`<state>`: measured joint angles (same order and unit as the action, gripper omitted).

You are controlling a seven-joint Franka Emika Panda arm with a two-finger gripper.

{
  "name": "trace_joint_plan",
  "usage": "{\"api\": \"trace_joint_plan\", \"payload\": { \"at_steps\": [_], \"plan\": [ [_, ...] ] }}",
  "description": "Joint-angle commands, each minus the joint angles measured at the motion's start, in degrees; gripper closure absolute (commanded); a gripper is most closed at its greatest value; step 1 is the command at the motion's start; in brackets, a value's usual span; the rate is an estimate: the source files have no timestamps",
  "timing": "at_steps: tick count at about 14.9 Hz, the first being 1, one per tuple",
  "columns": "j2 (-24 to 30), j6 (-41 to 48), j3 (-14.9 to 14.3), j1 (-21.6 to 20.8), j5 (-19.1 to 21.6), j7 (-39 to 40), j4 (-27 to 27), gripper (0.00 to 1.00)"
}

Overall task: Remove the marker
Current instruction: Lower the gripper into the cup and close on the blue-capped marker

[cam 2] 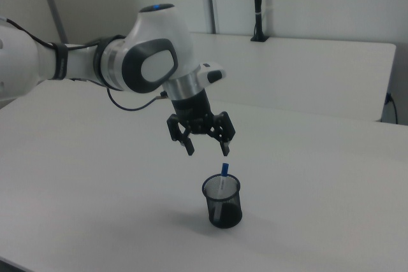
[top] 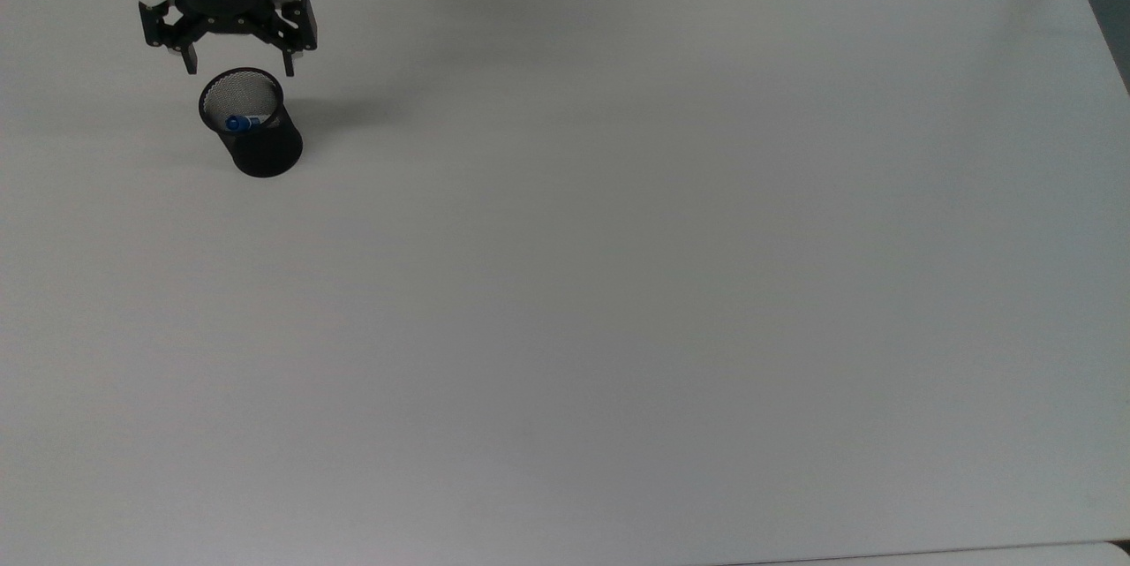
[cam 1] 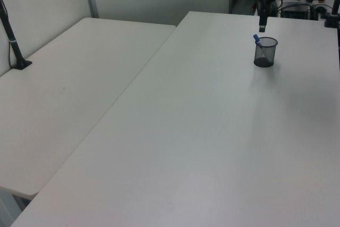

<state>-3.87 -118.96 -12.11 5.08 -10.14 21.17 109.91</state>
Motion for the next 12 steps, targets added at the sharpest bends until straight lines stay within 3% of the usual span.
{"api": "trace_joint_plan", "payload": {
  "at_steps": [1, 4, 7, 12],
  "plan": [
    [-0.78, -4.52, -0.2, 0.81, -0.67, 0.1, 2.32, 0.07],
    [-2.71, -9.26, -0.2, 0.99, -0.32, -2.96, 3.73, 0.12],
    [-4.12, -10.51, -0.2, 1.43, -0.14, -6.14, 3.82, 0.23],
    [-4.92, -12.26, -0.2, 2.04, 2.84, -7.2, 3.38, 0.75]
  ]
}}
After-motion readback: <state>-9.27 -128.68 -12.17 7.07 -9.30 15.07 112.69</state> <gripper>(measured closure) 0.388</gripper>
